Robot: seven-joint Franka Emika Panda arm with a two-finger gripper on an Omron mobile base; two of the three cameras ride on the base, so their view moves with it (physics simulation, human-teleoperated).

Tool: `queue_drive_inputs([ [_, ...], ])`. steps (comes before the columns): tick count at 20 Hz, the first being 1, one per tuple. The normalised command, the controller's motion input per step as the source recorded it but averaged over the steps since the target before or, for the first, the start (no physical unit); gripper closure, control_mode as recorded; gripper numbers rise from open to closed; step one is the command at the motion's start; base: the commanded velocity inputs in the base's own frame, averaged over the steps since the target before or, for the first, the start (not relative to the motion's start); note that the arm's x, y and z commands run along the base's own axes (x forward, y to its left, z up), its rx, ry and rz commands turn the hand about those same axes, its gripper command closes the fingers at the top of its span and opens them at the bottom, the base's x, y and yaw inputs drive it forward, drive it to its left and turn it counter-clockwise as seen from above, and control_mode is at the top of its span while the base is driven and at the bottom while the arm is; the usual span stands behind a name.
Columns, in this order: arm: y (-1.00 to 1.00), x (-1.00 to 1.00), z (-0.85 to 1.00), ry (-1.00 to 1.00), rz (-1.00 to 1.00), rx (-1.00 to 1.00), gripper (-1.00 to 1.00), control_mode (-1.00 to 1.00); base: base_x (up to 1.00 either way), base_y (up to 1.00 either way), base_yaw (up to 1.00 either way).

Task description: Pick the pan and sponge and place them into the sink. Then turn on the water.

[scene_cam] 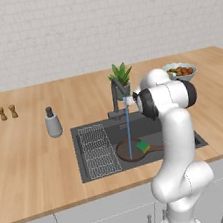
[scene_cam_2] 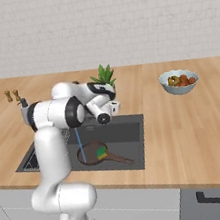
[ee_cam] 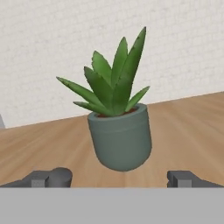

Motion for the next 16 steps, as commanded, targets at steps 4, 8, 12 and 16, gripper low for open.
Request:
queue_drive_inputs([
  [4, -0.78, 0.0, -0.01, -0.04, 0.0, 0.06, -1.0, -1.0, 0.0, 0.0, 0.0],
  [8, -0.71, 0.0, -0.02, -0.04, 0.0, 0.05, -1.0, -1.0, 0.0, 0.0, 0.0],
  [12, -0.37, 0.0, 0.0, -0.02, 0.0, 0.0, -1.0, -1.0, 0.0, 0.0, 0.0],
  [16, -0.03, 0.0, 0.0, 0.0, 0.0, 0.0, -1.0, -1.0, 0.0, 0.0, 0.0],
])
